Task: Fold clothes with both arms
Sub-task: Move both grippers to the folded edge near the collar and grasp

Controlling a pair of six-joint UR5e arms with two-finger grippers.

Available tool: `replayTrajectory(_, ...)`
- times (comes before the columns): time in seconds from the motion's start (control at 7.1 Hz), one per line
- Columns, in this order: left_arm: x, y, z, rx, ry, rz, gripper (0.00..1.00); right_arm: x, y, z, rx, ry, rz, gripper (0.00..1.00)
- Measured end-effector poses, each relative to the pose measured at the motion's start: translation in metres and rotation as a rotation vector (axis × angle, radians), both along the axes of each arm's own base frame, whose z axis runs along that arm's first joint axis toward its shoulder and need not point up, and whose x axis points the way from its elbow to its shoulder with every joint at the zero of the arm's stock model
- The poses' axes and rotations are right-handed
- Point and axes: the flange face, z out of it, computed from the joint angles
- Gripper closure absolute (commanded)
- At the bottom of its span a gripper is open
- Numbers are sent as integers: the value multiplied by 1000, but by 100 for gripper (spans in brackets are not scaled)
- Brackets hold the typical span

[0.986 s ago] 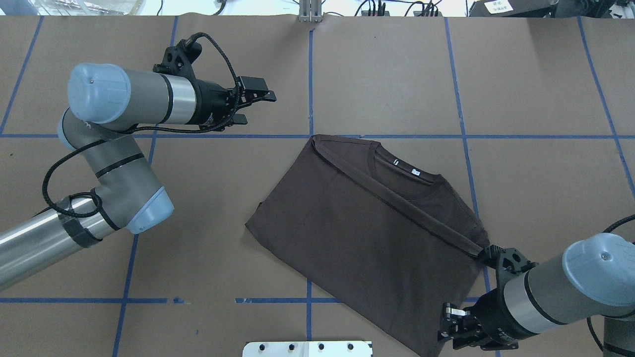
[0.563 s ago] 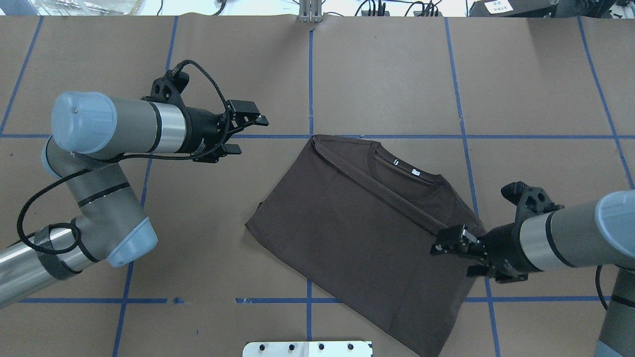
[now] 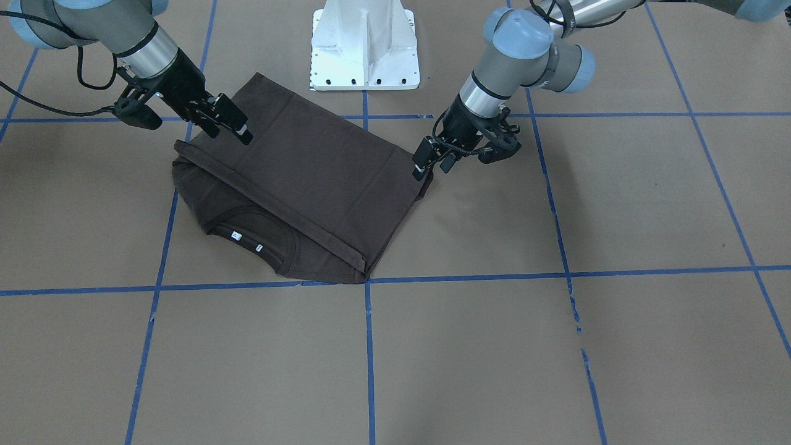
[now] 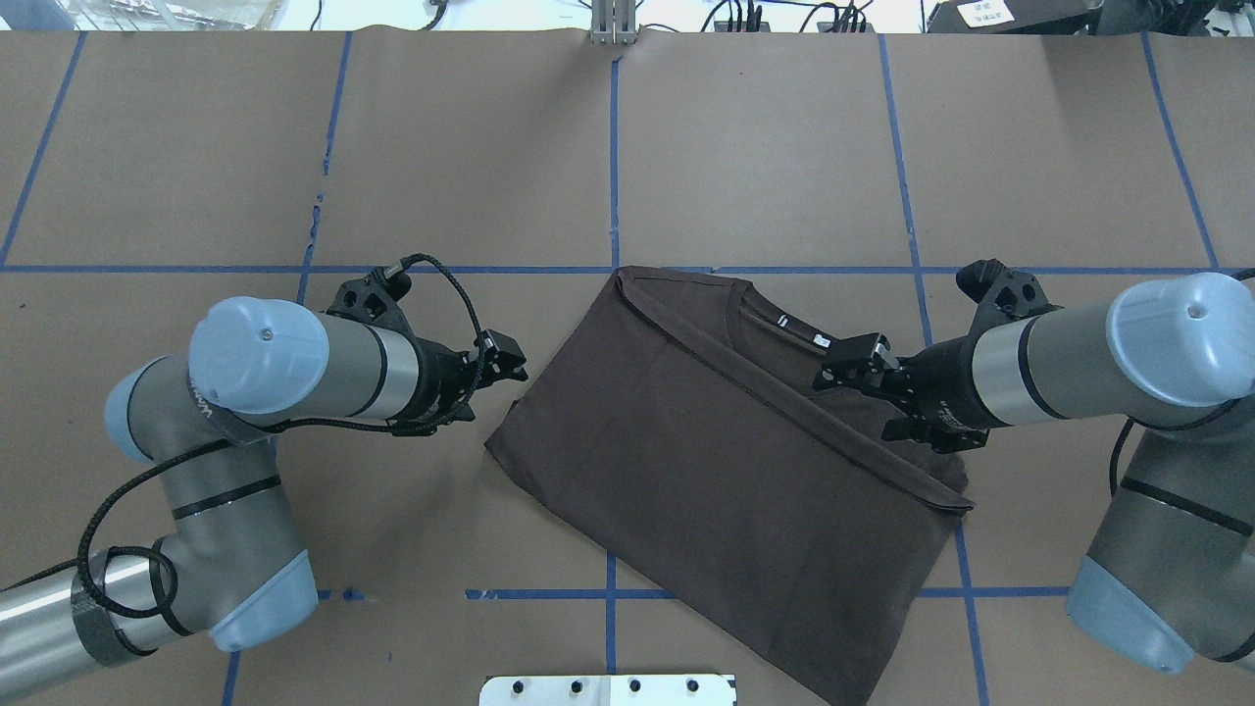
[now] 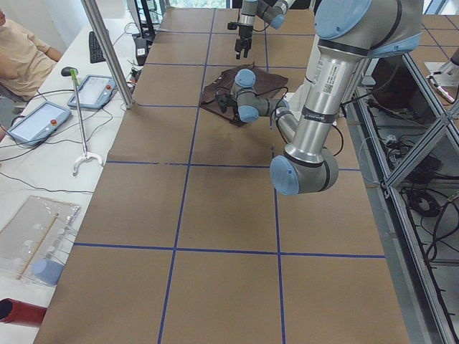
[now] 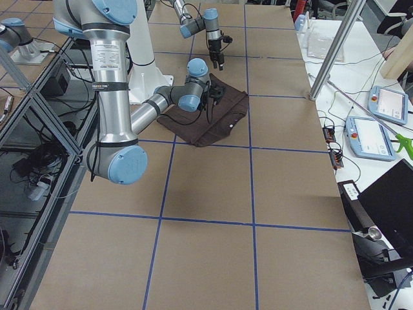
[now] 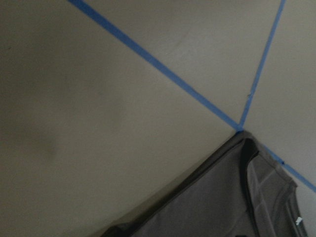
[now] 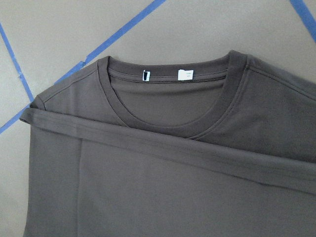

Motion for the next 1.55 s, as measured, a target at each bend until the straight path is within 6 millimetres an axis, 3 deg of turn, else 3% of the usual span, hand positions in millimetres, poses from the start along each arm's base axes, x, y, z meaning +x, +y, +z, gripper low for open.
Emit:
replayTrajectory(0.28, 26, 27, 8, 1, -48, 22, 36, -15, -12, -4, 10, 2, 19, 0)
replayTrajectory(0.42, 32, 31, 12, 0, -58, 26, 48, -19, -16, -5, 13, 2, 23, 0)
replayTrajectory(0.56, 38, 33, 20, -5, -74, 31, 68, -21, -18, -6, 15, 2, 25, 0)
replayTrajectory(0.7, 42, 34, 26, -8, -86, 32, 99, -22, -19, -7, 16, 0, 27, 0)
replayTrajectory(1.55, 29, 32, 33, -7, -97, 19, 100, -28, -23, 3, 4, 19, 34, 0)
